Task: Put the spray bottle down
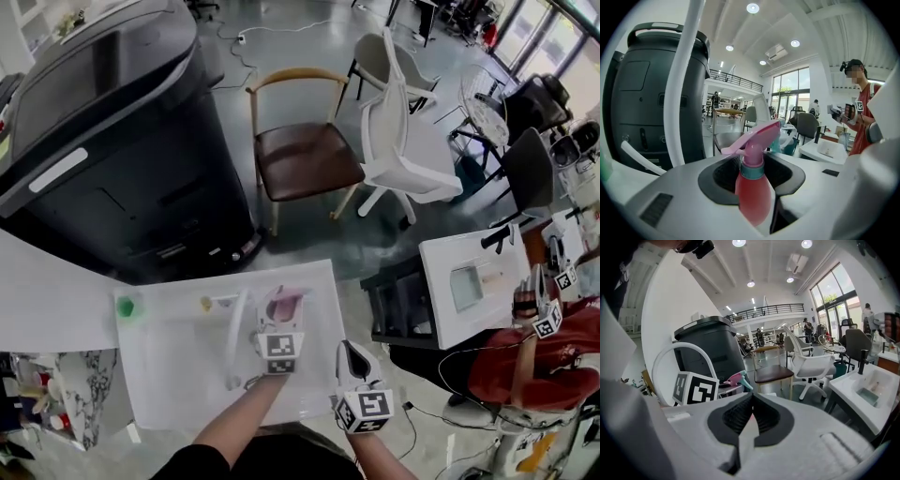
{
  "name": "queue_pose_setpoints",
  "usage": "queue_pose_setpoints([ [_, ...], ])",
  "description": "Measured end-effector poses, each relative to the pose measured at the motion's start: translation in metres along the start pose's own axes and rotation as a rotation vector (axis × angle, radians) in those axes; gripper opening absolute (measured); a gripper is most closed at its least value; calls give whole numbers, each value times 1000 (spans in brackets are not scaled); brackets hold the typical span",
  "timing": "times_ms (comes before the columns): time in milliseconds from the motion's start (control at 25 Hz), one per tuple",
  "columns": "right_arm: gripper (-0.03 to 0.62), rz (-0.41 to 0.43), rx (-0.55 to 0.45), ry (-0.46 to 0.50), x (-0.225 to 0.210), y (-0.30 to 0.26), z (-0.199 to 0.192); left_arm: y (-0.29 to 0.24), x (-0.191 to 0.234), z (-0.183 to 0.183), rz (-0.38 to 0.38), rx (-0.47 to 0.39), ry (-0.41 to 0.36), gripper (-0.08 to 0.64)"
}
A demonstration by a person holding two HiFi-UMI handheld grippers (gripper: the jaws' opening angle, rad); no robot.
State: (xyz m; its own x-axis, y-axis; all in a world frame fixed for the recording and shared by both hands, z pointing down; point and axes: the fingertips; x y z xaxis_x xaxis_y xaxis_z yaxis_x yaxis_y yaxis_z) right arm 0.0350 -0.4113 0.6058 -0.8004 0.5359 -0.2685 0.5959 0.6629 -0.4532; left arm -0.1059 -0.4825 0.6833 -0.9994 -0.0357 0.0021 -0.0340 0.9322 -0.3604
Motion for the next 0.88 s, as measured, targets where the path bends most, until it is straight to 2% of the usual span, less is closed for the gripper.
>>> queue_pose_setpoints([
  [400,-3,11,33,25,3,-16,-9,-24,18,9,45,-90,-46,164],
  [720,-3,18,50,36,7,-16,-11,-27,20,18,57,-170,-135,167],
  [880,-2,24,47,41,10,-12,-10,-24,20,9,42,-146,-54,167],
])
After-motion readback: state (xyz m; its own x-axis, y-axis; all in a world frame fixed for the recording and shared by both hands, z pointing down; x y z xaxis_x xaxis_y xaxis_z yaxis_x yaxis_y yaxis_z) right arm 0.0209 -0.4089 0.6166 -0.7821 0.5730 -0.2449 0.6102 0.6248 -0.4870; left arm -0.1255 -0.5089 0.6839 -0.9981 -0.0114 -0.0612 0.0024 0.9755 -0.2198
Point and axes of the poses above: the fingertips, and each gripper's own axes: y backward along the fingers, x to its left, z out of its top, and after that the axes turned 7 degrees about -y, right-handed
